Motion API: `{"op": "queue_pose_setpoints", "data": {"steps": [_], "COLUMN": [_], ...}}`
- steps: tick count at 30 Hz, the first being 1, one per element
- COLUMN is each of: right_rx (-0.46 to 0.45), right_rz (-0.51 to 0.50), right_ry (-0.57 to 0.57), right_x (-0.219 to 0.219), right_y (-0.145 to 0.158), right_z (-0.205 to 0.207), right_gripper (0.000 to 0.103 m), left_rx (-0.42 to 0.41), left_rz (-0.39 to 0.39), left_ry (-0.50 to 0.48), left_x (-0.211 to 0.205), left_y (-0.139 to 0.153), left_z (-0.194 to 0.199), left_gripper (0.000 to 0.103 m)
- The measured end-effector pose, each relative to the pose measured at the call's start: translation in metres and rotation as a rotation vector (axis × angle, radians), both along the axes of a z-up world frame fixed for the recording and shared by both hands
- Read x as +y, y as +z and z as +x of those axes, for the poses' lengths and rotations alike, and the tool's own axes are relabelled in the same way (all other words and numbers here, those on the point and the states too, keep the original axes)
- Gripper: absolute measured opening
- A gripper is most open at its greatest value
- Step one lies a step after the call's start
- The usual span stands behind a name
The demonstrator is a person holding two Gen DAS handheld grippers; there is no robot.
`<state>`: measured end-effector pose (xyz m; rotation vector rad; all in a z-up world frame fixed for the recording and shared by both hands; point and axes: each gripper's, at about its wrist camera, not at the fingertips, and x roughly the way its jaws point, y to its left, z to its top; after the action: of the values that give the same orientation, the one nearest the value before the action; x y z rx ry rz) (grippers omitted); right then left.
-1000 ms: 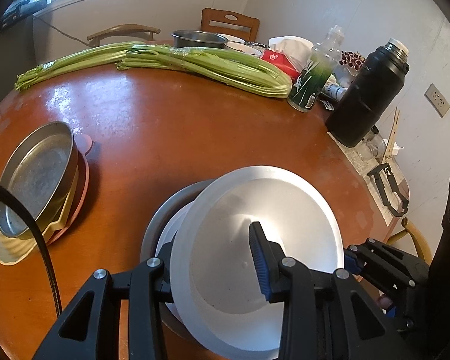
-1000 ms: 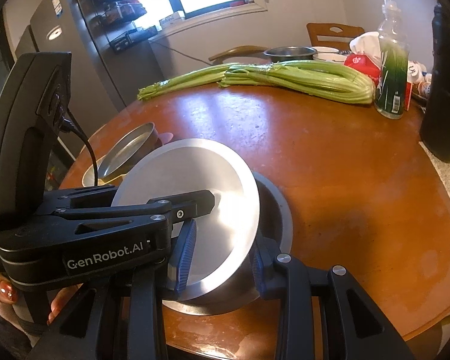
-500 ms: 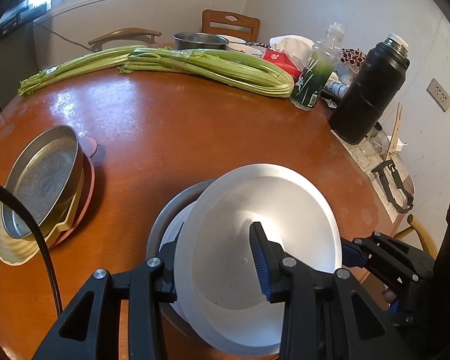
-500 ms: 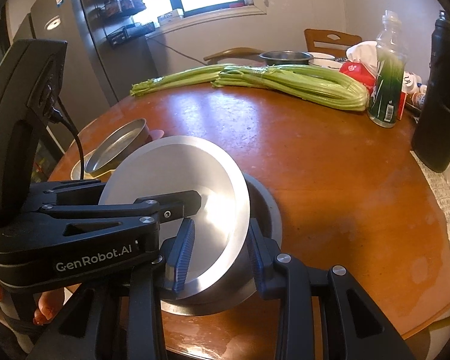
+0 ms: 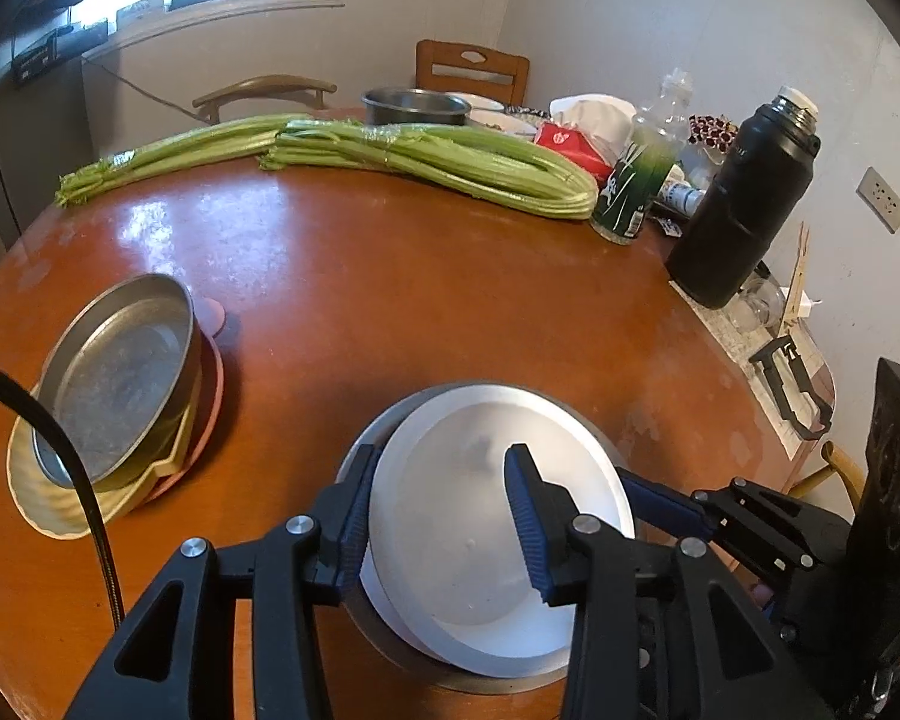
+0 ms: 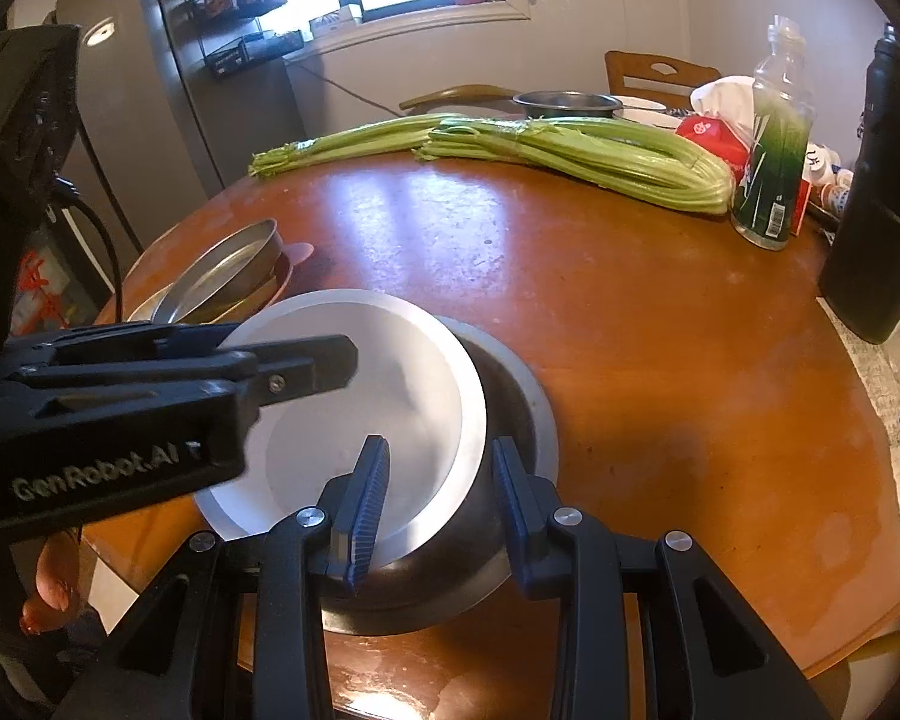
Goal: Organize plates and bowls
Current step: 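Lower the red-printed bowl into the white bowl and open the left gripper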
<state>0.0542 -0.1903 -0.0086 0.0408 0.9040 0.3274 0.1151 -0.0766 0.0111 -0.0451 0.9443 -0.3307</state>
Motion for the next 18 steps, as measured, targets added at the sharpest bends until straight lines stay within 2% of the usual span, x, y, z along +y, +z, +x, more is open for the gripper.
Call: {"op": "queue_pose_setpoints", "data": {"steps": [9,18], "right_rx": [-0.032,-0.056], "right_rz": [0.046,0.06], "right_ry": [-0.005,-0.021], "right_x": [-0.004,-0.009], "right_y": [0.015,0.025], "right_z": [-0.004,-0.006], "right_gripper": [0.037,0.037], "left_rx": [-0.063,-0.087], "left_rz": [-0.019,-0.019], "left_ry": [0.006,0.036], "left_x": [0.009,0.022], "left_y": [0.019,0.028], "left_z": [-0.01,-0.015], "left_gripper": [0.046,0.046]}}
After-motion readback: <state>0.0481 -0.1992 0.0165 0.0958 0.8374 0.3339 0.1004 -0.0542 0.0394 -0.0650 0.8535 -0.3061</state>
